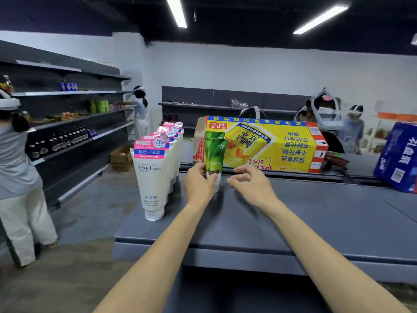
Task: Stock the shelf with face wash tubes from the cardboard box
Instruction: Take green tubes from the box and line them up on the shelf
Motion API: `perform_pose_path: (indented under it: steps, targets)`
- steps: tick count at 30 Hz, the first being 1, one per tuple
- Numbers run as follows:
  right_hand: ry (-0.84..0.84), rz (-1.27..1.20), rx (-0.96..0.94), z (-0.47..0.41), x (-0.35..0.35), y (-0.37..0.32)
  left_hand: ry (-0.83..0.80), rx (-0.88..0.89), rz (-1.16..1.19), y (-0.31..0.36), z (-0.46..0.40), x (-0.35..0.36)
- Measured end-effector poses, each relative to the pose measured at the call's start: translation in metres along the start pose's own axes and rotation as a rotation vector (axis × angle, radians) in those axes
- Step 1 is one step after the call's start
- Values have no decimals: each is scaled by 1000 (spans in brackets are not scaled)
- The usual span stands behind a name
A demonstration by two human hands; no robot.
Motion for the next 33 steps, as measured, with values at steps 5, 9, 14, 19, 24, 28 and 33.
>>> perform_pose_path:
  steps: [5, 9, 14, 19, 24, 28, 33]
  targets:
    - [-19, -45, 4, -24, 2, 7, 24, 12, -80, -3, -12, 7]
    - [-24, -65, 0, -35, 3, 11, 46, 12, -126, -6, -20, 13]
    - [-27, -70, 9, -46, -1, 14, 51, 12, -134, -4, -23, 16]
    - [-30, -67, -9, -51, 0, 14, 57, 0, -141, -5, -26, 19]
    - [-33, -68, -17, -52, 0, 14, 60, -5, -140, -7, -28, 21]
    - [-37, -72, -24, -53, 0, 14, 62, -1, -152, -8, -29, 21]
    - [-47, -68, -24, -51, 0, 15, 61, 2, -160, -10, -29, 22]
Point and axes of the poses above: each hand's wrist, its own z-axis away from the middle knuckle, its own x-axis out of the palm, y = z × x, the point moved 3 cm from there along -z, towards the middle knuckle, and after that the axes turned 6 degrees about x, right-handed, at the moved point
